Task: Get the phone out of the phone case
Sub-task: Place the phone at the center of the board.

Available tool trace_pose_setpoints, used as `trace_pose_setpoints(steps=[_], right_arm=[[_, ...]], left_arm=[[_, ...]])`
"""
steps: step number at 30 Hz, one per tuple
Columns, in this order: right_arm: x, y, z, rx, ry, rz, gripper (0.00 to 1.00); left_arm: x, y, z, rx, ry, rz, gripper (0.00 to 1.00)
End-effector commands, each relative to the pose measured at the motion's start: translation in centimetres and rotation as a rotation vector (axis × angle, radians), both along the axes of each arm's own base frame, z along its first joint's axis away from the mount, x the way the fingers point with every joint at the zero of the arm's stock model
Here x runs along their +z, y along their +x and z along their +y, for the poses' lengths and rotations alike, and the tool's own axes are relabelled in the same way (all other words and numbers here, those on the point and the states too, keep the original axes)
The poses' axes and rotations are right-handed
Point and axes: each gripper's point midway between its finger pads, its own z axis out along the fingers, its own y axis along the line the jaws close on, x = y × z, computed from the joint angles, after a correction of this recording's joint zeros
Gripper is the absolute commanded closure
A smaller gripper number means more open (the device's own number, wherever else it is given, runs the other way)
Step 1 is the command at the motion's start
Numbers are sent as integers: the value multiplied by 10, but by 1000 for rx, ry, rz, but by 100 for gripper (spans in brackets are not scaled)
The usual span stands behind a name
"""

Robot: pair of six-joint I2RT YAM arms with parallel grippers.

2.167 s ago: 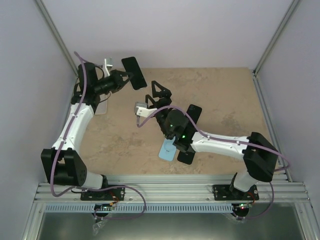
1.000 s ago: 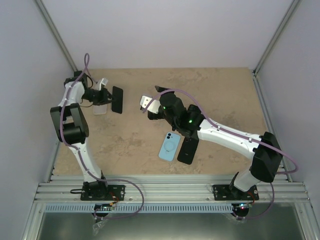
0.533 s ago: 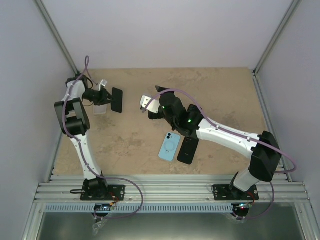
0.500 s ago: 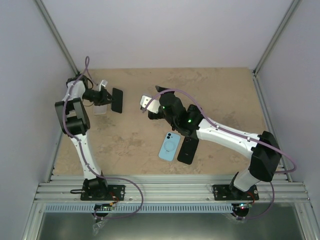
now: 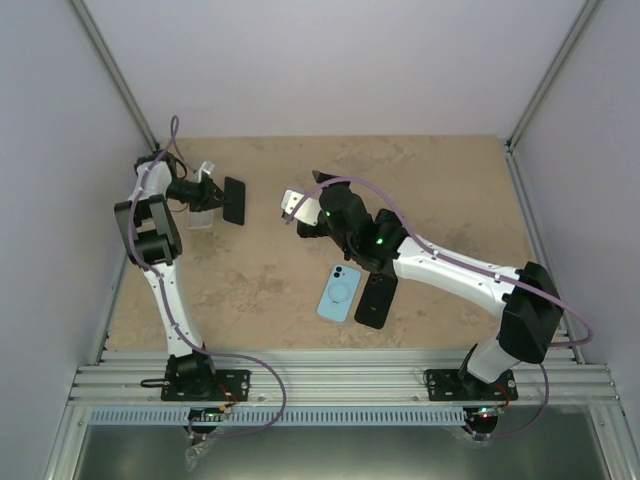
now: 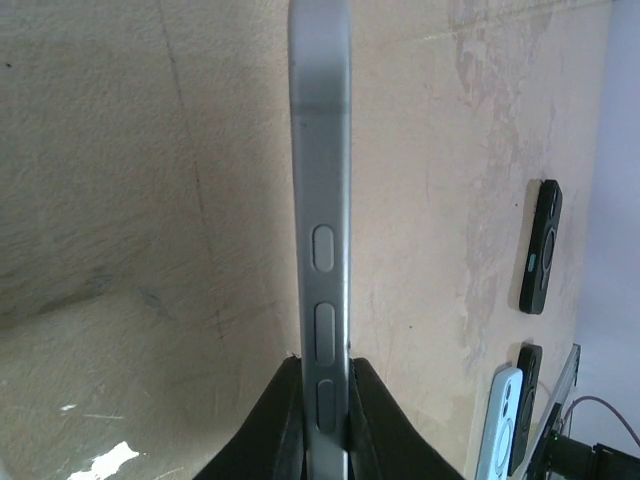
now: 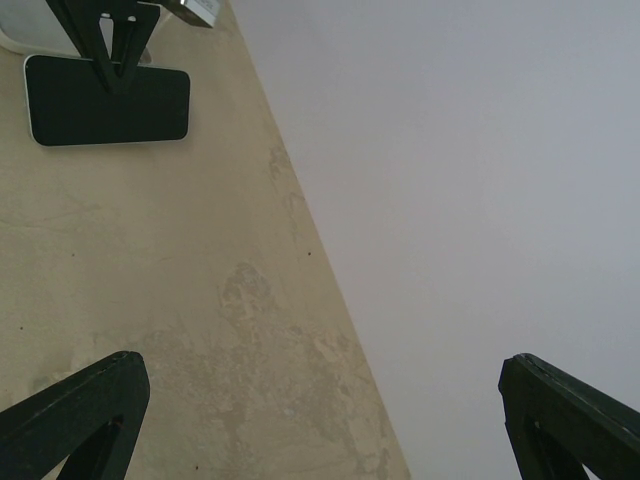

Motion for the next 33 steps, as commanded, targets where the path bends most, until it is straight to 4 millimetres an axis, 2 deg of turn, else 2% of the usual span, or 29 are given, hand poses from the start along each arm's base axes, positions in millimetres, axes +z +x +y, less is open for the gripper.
trace_pose_setpoints(steps=[1, 7, 14, 24, 28, 33], right_arm=[[9, 7, -2, -24, 30, -18, 2], [10, 7, -2, -26, 37, -20, 2], [14, 9, -4, -35, 46, -27, 2], [13, 9, -5, -36, 44, -26, 2], [13, 9, -5, -36, 45, -26, 2], [13, 9, -4, -35, 52, -18, 2]], left_arm=[[6, 12, 4, 21, -26, -25, 95], [-2, 18, 9, 40, -1, -8, 89], [-6, 21, 14, 56, 33, 1, 71], [-2, 28, 25, 92, 106, -15, 64], [5, 31, 29, 108, 138, -36, 63], [27, 34, 33, 124, 169, -83, 57]])
